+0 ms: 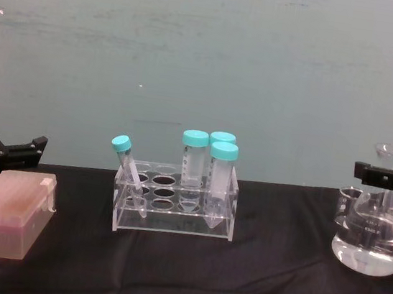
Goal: Place the experimental apparatus aside using one hand.
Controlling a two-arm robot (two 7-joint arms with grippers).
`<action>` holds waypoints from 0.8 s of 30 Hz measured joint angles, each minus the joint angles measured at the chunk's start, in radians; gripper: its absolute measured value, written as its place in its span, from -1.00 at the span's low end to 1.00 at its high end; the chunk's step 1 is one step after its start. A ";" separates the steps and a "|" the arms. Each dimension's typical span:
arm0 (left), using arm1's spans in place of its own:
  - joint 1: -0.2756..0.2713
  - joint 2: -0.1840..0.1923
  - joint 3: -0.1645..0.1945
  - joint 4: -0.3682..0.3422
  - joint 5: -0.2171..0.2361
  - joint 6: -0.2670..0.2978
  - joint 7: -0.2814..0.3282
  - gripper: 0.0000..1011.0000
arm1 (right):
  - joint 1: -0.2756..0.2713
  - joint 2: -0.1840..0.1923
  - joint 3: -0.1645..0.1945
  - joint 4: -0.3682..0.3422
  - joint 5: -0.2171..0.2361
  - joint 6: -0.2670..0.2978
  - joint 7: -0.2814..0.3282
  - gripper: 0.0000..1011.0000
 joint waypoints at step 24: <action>0.000 0.000 0.000 0.000 0.000 0.000 0.000 0.98 | -0.111 0.017 0.045 -0.155 -0.024 0.012 -0.040 0.98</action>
